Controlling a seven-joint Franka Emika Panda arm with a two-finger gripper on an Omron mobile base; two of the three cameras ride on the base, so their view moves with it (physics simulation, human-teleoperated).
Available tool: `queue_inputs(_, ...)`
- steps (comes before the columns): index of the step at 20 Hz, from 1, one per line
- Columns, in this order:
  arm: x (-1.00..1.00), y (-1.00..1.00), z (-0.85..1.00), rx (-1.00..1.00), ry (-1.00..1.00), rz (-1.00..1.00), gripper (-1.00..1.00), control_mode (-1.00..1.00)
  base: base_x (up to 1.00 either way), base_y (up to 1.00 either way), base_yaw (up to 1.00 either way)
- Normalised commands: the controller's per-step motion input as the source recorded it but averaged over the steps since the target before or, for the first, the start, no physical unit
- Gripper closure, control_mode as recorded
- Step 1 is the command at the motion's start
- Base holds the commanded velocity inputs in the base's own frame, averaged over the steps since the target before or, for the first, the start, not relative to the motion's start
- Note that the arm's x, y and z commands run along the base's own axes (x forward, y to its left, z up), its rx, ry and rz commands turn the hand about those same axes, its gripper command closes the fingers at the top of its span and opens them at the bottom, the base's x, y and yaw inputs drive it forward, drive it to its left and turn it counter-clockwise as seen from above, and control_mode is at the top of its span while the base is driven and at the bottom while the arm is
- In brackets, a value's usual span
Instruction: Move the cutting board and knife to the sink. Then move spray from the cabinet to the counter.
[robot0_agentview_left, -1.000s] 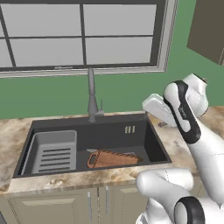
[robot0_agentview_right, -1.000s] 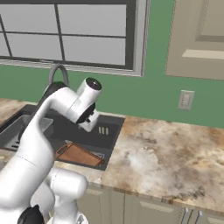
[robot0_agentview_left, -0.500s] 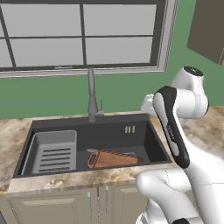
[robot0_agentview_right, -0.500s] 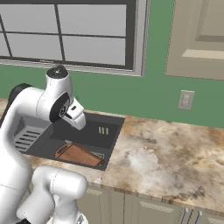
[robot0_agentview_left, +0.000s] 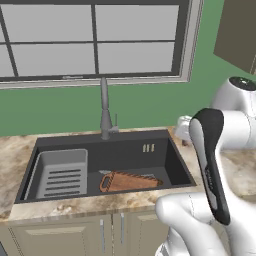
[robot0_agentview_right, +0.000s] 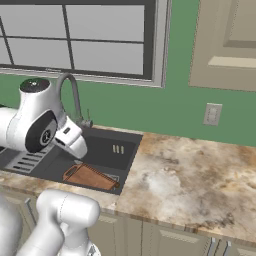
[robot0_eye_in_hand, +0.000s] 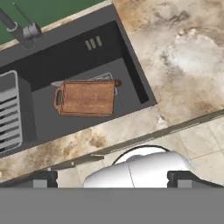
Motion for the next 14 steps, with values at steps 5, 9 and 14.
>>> queue_inputs(5, -0.57, 0.01, 0.34, -0.25, -0.25, 0.16, -1.00, -1.00, 0.00, 0.00, 0.00)
queue_inputs(9, -0.35, 0.03, 0.48, -0.13, -0.41, 0.26, -1.00, -1.00, 0.00, 0.00, 0.00)
queue_inputs(14, 0.00, 0.00, 0.00, 0.00, 0.00, 0.00, -1.00, 1.00, -0.97, -0.06, 0.15)
